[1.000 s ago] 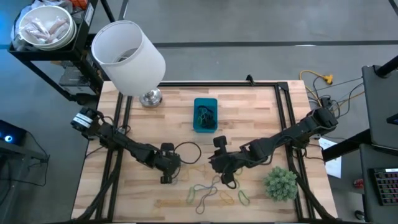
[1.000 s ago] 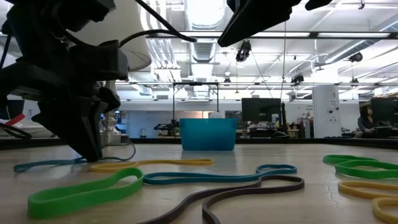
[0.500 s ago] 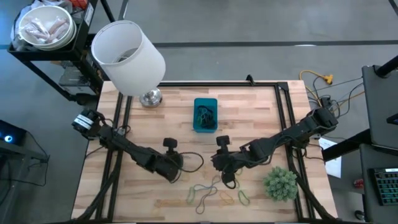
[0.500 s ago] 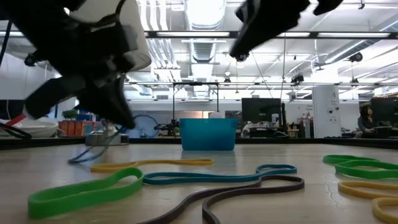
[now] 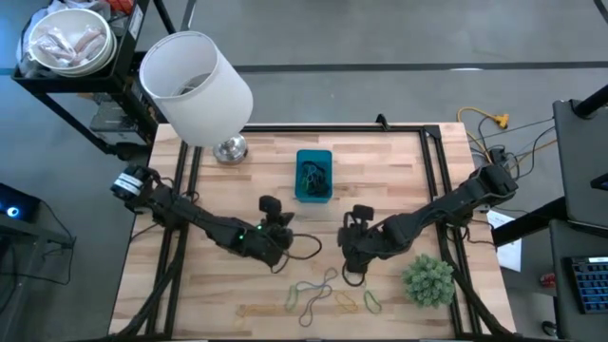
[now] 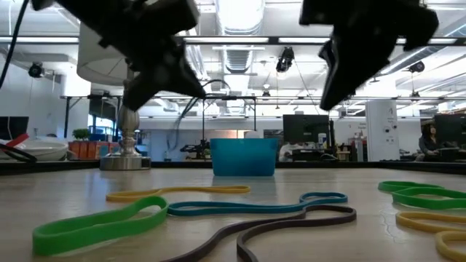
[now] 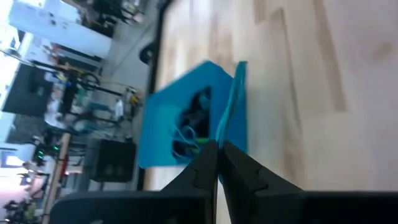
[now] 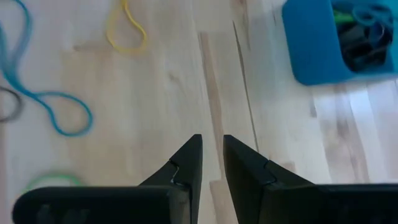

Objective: Pick and place rubber bands into bin
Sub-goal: Put the blue rubber band into the blue bin

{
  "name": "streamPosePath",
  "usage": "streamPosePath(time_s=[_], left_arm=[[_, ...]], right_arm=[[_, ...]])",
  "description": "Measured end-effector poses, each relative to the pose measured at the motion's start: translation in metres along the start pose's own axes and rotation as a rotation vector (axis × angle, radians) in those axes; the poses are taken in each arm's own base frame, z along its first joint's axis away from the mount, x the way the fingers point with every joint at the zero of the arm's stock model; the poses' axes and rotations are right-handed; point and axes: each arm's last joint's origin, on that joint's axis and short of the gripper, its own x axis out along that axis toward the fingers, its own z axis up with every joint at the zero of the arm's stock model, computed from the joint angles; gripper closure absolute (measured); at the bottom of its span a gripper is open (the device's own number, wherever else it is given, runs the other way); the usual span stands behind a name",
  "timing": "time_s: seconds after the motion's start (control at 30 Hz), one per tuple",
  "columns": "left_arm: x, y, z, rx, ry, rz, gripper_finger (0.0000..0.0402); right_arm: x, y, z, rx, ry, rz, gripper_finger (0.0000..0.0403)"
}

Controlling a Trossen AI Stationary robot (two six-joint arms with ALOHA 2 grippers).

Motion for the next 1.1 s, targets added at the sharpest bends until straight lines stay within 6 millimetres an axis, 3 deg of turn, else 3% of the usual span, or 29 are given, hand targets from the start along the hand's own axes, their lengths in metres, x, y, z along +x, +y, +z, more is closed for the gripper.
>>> streamPosePath(time_s=[0.43, 0.77, 1.1], left_arm=[[0.049, 0.052, 0.009, 0.013, -0.102, 0.081, 0.0402], [0.092, 0.100, -0.012, -0.095, -0.134, 0.066, 0.0402], [0.109, 0.115, -0.030, -0.230, -0.148, -0.034, 0.0400]], right_arm=[[0.026, -0.008, -0.039, 0.038, 0.120, -0.070, 0.0344], [0.025, -0.007, -0.037, 0.043, 0.112, -0.065, 0.0344], [0.024, -0.007, -0.035, 0.047, 0.104, -0.060, 0.0344]])
